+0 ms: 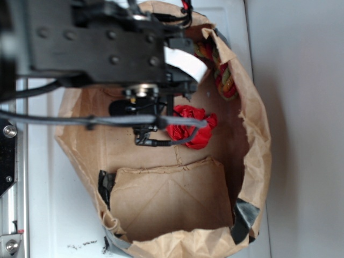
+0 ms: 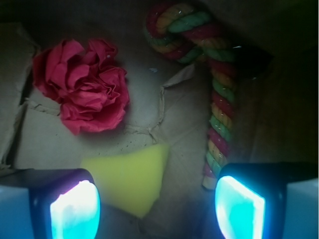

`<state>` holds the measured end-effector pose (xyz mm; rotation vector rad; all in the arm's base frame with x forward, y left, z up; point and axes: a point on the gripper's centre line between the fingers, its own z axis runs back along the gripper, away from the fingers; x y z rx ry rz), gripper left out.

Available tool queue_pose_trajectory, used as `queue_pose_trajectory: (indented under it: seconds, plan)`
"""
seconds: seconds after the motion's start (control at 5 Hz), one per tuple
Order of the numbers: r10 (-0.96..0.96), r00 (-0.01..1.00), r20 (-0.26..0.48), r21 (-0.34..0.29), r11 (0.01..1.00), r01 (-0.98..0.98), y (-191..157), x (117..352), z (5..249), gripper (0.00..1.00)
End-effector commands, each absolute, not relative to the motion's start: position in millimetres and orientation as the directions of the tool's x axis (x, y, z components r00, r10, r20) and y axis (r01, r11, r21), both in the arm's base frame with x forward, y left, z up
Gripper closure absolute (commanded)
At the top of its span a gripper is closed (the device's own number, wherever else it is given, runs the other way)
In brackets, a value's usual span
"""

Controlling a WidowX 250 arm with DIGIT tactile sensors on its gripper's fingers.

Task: Grab the multicolored rope.

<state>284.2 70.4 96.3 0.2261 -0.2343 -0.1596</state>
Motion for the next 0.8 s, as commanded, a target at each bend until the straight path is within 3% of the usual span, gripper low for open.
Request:
queue_pose_trajectory:
  seconds: [0.0,0.2,0.6]
  plan:
    - [-0.151,0.951,0.270,0.288,0.955,0.070,90,317,102,0.00]
    - [-0.142,0.951,0.274,0.324,0.945,0.048,99,327,96,0.00]
    - [-0.109,0.959,0.262,0.399,0.917,-0.005,123,323,87,0.00]
